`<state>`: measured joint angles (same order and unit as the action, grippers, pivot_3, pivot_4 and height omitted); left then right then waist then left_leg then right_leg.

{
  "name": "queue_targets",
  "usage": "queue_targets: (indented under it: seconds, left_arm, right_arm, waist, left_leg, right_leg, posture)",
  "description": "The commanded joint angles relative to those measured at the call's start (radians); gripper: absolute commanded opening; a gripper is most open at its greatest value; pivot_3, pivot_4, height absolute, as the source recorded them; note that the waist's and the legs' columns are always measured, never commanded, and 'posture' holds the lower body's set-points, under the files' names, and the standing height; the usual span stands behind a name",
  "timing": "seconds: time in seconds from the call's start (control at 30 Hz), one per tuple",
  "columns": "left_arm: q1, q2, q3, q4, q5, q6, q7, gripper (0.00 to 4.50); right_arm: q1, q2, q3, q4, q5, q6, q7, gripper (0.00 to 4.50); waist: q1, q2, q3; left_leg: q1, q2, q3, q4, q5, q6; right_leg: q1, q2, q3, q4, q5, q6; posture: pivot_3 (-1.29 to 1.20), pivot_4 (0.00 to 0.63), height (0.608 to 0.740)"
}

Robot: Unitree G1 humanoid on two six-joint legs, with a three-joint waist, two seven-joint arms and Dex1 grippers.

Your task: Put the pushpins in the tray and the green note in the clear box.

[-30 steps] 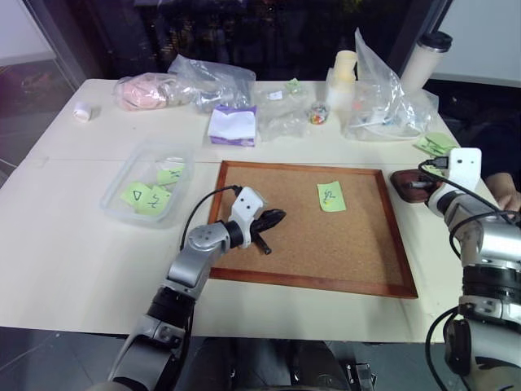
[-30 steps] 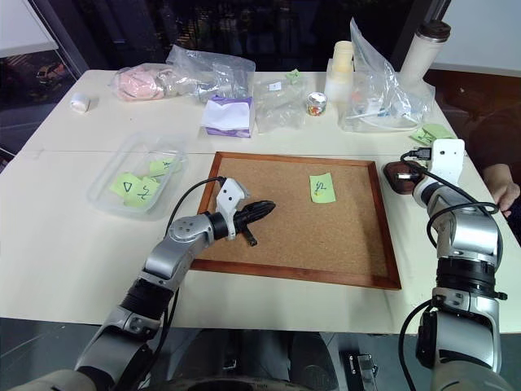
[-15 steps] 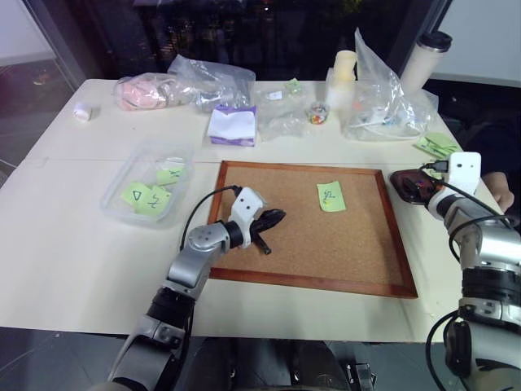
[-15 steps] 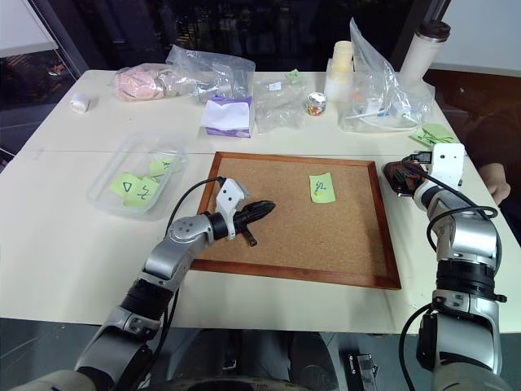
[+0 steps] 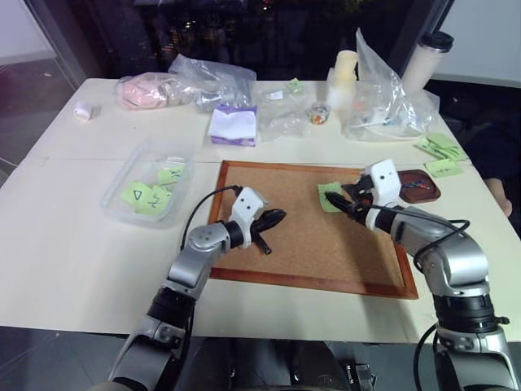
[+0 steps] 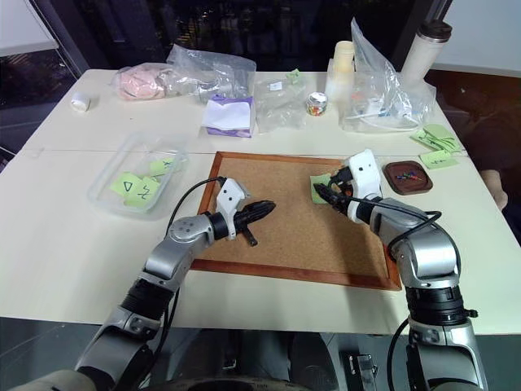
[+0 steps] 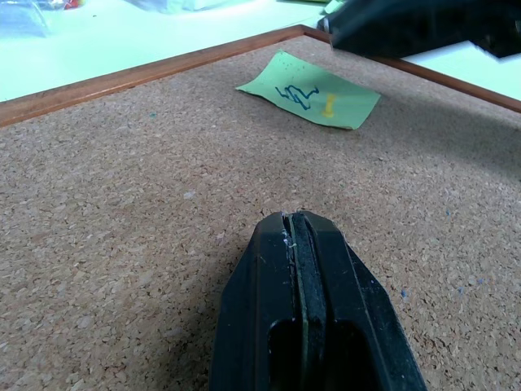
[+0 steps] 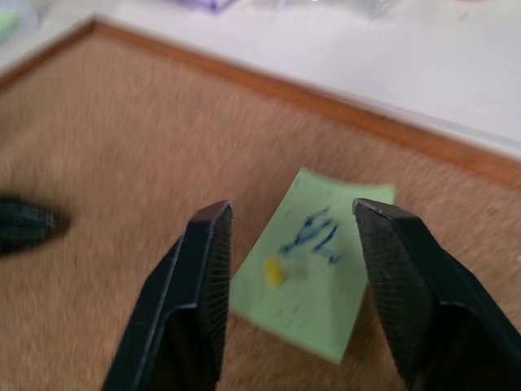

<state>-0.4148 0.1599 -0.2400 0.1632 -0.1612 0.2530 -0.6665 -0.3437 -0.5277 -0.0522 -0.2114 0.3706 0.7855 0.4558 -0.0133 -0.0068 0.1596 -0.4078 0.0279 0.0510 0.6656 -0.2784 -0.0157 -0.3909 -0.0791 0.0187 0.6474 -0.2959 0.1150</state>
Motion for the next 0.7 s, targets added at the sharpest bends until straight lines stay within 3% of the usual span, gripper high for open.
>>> queue_targets:
  seconds: [0.03, 0.27, 0.37, 0.5, 0.7]
  left_arm:
    - [0.019, 0.009, 0.007, 0.020, 0.013, 0.017, 0.014, 0.00]
    - [0.022, 0.009, 0.008, 0.016, 0.012, 0.018, 0.017, 0.00]
    - [0.023, 0.009, 0.008, 0.015, 0.012, 0.018, 0.019, 0.00]
    - [0.023, 0.009, 0.008, 0.014, 0.012, 0.017, 0.022, 0.00]
    - [0.024, 0.008, 0.008, 0.013, 0.012, 0.017, 0.028, 0.00]
  right_arm:
    - [-0.005, 0.010, 0.022, -0.007, -0.032, -0.041, -0.003, 2.69]
    - [-0.020, 0.027, 0.043, 0.043, -0.061, -0.076, 0.003, 2.69]
    - [-0.021, 0.027, 0.047, 0.057, -0.070, -0.086, 0.012, 1.84]
    - [-0.019, 0.033, 0.054, 0.081, -0.083, -0.101, 0.020, 0.01]
    - [-0.020, 0.031, 0.044, 0.063, -0.076, -0.090, 0.032, 0.01]
  waist:
    - [-0.001, 0.000, 0.000]
    - [-0.001, 0.000, 0.000]
    - [0.000, 0.000, 0.000]
    - [-0.001, 0.000, 0.000]
    - [-0.002, 0.000, 0.000]
  left_leg:
    - [0.000, 0.000, 0.000, 0.000, 0.000, 0.000]
    - [0.000, 0.000, 0.000, 0.000, 0.000, 0.000]
    - [0.000, 0.000, 0.000, 0.000, 0.000, 0.000]
    - [0.000, 0.000, 0.000, 0.000, 0.000, 0.000]
    - [0.000, 0.000, 0.000, 0.000, 0.000, 0.000]
  right_leg:
    - [0.000, 0.000, 0.000, 0.000, 0.000, 0.000]
    - [0.000, 0.000, 0.000, 0.000, 0.000, 0.000]
    - [0.000, 0.000, 0.000, 0.000, 0.000, 0.000]
    - [0.000, 0.000, 0.000, 0.000, 0.000, 0.000]
    - [0.000, 0.000, 0.000, 0.000, 0.000, 0.000]
  posture:
    - [0.00, 0.150, 0.740]
    - [0.00, 0.150, 0.740]
    - [0.00, 0.150, 0.740]
    - [0.00, 0.150, 0.740]
    - [0.00, 0.150, 0.740]
